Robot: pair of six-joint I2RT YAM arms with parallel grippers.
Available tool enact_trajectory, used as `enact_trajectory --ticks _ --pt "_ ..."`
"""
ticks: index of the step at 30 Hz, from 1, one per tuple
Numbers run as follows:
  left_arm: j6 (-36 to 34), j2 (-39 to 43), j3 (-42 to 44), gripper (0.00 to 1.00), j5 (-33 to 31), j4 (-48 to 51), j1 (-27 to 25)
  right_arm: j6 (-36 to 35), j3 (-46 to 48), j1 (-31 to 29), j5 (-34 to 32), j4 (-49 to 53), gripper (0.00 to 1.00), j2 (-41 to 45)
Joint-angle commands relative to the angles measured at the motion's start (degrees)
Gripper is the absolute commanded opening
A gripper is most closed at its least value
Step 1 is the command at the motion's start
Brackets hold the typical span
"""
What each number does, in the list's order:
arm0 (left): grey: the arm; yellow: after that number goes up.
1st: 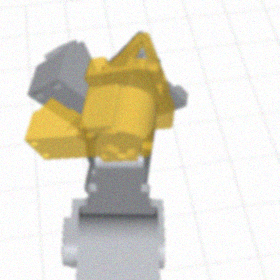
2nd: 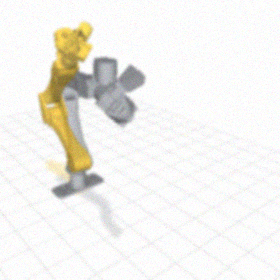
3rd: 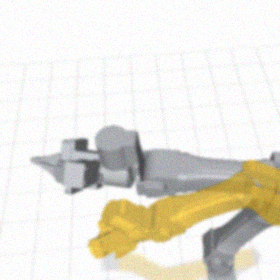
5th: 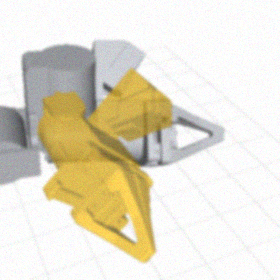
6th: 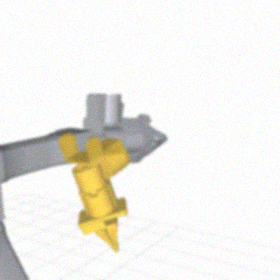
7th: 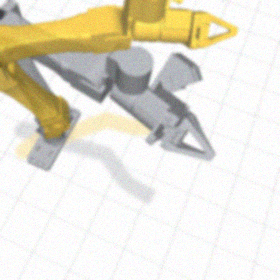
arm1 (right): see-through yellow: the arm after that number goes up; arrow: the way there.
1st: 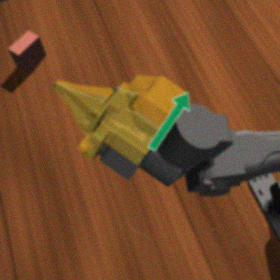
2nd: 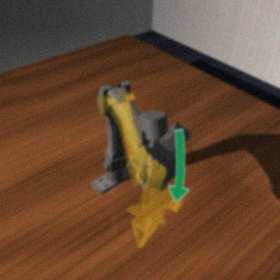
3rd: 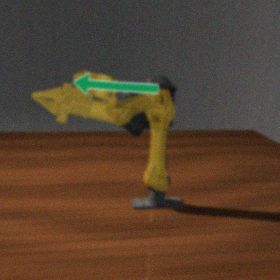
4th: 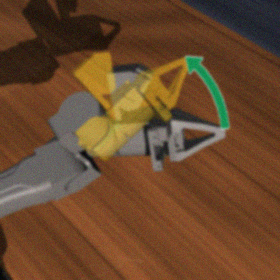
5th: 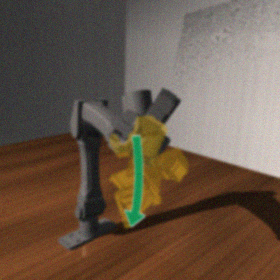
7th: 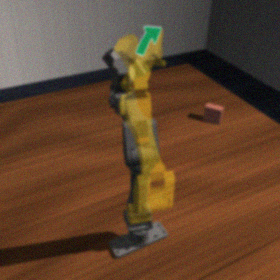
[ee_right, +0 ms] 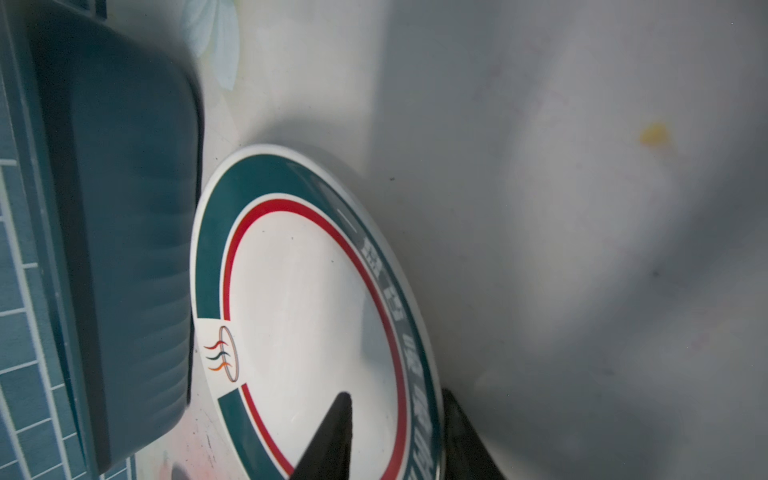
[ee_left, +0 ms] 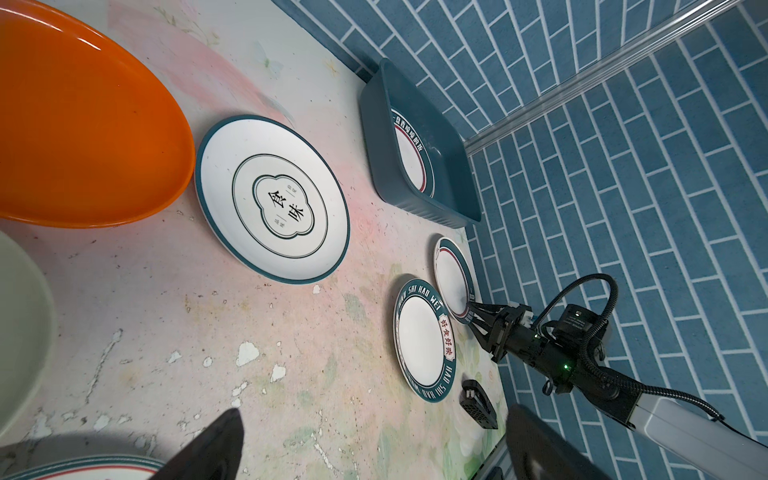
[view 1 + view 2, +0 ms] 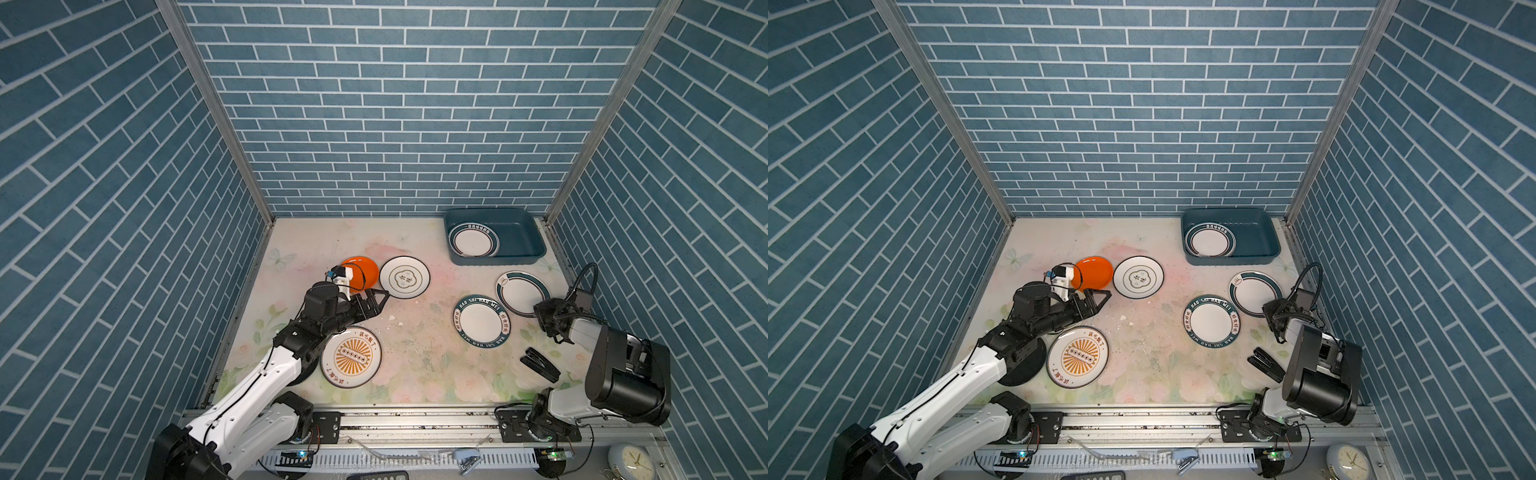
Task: Place the plates into the plastic bin on the countertop
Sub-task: 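Grasp the edge of the red-rimmed plate with steam logo using the right gripper, then lift the plate upright and carry it toward the teal bin with the right gripper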
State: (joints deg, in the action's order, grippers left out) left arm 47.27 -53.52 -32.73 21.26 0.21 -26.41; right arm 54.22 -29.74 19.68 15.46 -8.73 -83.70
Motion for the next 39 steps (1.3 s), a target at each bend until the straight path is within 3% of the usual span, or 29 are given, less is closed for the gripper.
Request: enact_trajectory --ticks 1,18,26,39 --pt "-0.3 -1.0 -0.5 1.0 -0.8 -0.3 0.4 1.0 0.2 0.2 0.1 0.3 0.33 -2.8" --pt "-1.3 -4.9 -3.6 1.0 -1.2 -0.2 0.4 1.8 -0.1 0.6 3.6 -3.1 0.01 -6.5" --pt "-3.6 -5.5 -5.6 1.0 -1.7 2.6 0.3 2.2 0.5 0.6 5.1 -0.6 0.0 -2.7" --pt "-4.4 -7.6 -6.7 1.0 -0.4 1.7 0.3 -3.1 1.0 0.6 3.4 13.1 0.0 12.8"
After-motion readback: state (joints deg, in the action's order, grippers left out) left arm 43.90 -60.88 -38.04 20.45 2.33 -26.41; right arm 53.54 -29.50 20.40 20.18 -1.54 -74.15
